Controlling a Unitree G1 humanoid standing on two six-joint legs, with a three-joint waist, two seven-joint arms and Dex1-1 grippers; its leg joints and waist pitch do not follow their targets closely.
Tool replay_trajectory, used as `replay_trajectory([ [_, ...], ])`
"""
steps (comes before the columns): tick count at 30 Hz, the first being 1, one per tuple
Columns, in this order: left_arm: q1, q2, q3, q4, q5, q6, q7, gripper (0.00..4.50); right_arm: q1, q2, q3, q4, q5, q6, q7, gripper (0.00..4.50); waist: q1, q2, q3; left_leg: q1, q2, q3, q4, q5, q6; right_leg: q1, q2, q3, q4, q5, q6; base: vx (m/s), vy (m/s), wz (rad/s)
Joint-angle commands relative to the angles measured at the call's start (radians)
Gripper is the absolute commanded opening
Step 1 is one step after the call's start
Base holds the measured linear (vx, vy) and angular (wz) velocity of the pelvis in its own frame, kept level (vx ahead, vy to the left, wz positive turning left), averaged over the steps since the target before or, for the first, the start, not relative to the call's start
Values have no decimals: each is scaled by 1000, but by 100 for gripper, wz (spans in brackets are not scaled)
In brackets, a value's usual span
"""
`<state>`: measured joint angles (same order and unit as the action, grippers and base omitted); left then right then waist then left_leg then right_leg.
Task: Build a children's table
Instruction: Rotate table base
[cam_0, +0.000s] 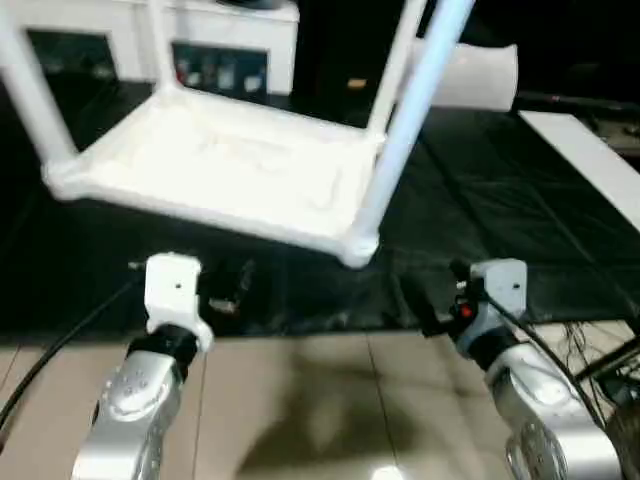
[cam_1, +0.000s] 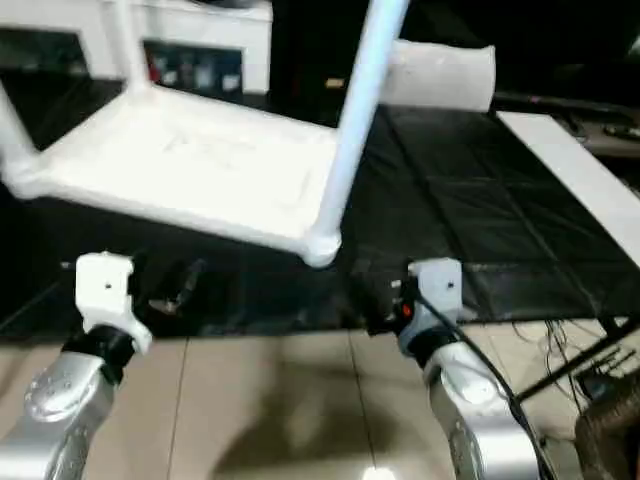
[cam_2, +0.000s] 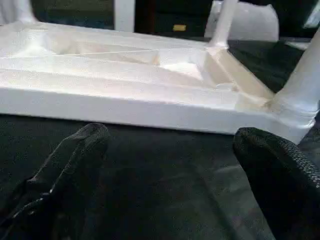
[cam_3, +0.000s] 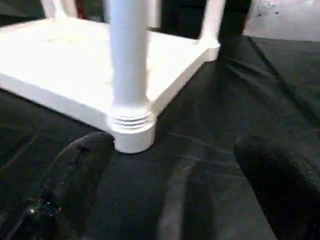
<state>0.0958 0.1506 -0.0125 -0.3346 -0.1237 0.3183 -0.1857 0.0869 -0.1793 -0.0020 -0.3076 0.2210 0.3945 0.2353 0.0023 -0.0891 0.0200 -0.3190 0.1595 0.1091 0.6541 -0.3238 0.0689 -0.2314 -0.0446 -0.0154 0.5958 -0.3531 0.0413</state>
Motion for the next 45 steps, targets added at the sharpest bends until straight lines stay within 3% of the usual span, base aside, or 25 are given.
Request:
replay_trajectory([
  [1,3,8,-4,13,6,-11,-9,442,-4,-1,-5,-3,-7,-8,-2,450,43,13,-41,-106,-42,17,-32,202,67,144,-11,68,-61,465,-72,154,-36,-6],
  [3,4,10,-4,16,7,-15,-10,442,-2,0,-2,-2,-7,-10,-1,450,29,42,-54,8,-7,-22,-66,340,66,78,61,-2,16,582,24,185,-56,0],
  [4,5,12,-5,18,10,-17,-11,442,2,0,2,-2,-8,-12,0,450,-72,38,-92,288,197,-222,-70,836,433,-244,-38,-49,164,-21,119,287,-205,-4],
  [6,6,13,-5,18,11,-20,-11,442,5,1,4,-2,-8,-13,2,450,-49,15,-50,173,161,-100,-98,752,411,-265,-82,-18,160,95,30,222,-219,-9],
  [8,7,14,-5,18,12,-21,-12,442,7,1,6,-2,-9,-14,3,450,-24,-44,-38,88,-25,49,-85,214,226,-151,-57,27,-15,207,-57,26,-103,2],
  [9,8,14,-5,18,12,-22,-12,442,8,2,6,-2,-9,-14,3,450,15,-49,-29,-18,-88,16,73,-47,119,-15,-188,188,-100,-221,-123,85,-48,-5],
  [11,12,15,-7,17,14,-26,-13,442,14,2,7,-2,-8,-19,4,450,25,-56,-24,-61,-44,-28,126,25,-45,-3,-184,140,-84,-343,-204,104,-40,-16],
  [14,14,19,-7,16,13,-29,-15,442,19,6,7,-1,-6,-22,2,450,10,4,20,-45,8,-26,13,118,-78,-49,-163,26,-142,-462,-294,82,15,-8],
  [15,15,23,-7,16,13,-32,-16,442,22,9,8,0,-7,-25,1,450,-3,61,32,6,48,-39,-86,-139,-96,-61,-96,-23,-123,-469,-247,87,99,-8],
  [16,15,23,-7,16,13,-32,-16,442,22,9,8,0,-7,-25,1,450,-49,43,53,-33,65,-68,-144,-313,-112,-55,-40,-63,-71,-439,-202,138,114,4],
  [17,14,26,-6,16,14,-33,-19,442,24,11,8,2,-7,-27,-1,450,-59,81,0,76,120,-151,-189,-558,-96,-92,-18,-50,55,-126,-147,138,114,4],
  [20,11,26,-4,17,17,-33,-22,442,26,12,8,5,-6,-31,-3,450,-82,75,-13,122,101,-161,-160,-278,170,-162,-22,-54,95,45,-40,143,43,-1],
  [21,11,26,-5,17,18,-33,-23,442,28,12,8,5,-6,-32,-4,450,-90,58,-17,117,94,-148,-152,-125,287,-177,-36,-44,95,69,-19,137,10,-1],
  [23,10,27,-6,18,17,-34,-22,442,31,17,4,3,-4,-33,-6,450,-81,16,-22,59,20,-55,-118,-59,261,-121,-84,8,-23,135,-69,118,-29,-1],
  [24,10,28,-7,18,15,-34,-22,442,35,20,1,1,-3,-34,-8,450,-35,-13,-20,-48,-67,5,4,-88,175,-3,-175,129,-117,-70,-136,106,-78,5],
  [25,10,28,-7,18,15,-34,-22,442,35,20,1,0,-3,-35,-8,450,-23,-19,-30,-107,-22,-26,86,7,54,55,-246,147,-127,-253,-233,130,-74,-7],
  [27,11,29,-7,17,13,-34,-23,442,37,20,0,-2,-3,-35,-7,450,0,0,-18,-124,-9,-31,70,79,-30,41,-193,113,-116,-191,-332,141,-48,-11],
  [30,12,28,-6,16,7,-34,-25,442,37,19,-2,-2,-4,-36,-7,450,-17,69,18,-34,51,-34,-130,-39,-19,-31,-26,-47,-77,-262,-253,137,21,-1],
  [31,13,22,-3,16,-5,-41,-32,442,36,18,-5,-1,-3,-38,-7,450,-42,84,-24,94,120,-114,-150,-214,35,-104,-4,-52,31,-148,-200,184,57,7],
  [32,13,24,-3,14,-14,-32,-40,442,33,17,-8,1,-2,-38,-9,450,-55,88,-42,126,132,-169,-128,53,237,-159,-15,-49,96,-9,-89,184,57,7],
  [34,12,22,3,9,-46,-19,-63,442,28,15,-16,6,0,-41,-11,450,-48,72,-41,101,124,-142,-79,632,409,-215,-49,-20,104,138,16,161,18,4],
  [36,10,19,9,9,-64,-16,-75,442,25,14,-18,9,1,-44,-11,450,-28,16,-49,12,33,-29,-36,796,261,-167,-91,39,-18,446,12,62,10,1],
  [37,10,19,9,9,-64,-16,-75,442,25,14,-18,9,1,-44,-11,450,-24,-9,-43,-42,-22,-13,-37,521,140,-119,-122,78,-18,502,2,0,0,0],
  [41,-25,82,-1,45,-15,-25,-97,442,3,-4,-40,36,-8,-57,-7,450,-16,17,-32,-40,25,-16,-94,151,6,-99,-96,44,-27,315,-214,-2,-38,-1],
  [45,-35,77,9,56,-20,-39,-95,442,-1,-13,-41,38,-14,-63,-1,450,-23,28,-14,-31,51,-15,-117,-101,-63,-111,-87,38,-49,-16,-243,-44,-15,-3],
])
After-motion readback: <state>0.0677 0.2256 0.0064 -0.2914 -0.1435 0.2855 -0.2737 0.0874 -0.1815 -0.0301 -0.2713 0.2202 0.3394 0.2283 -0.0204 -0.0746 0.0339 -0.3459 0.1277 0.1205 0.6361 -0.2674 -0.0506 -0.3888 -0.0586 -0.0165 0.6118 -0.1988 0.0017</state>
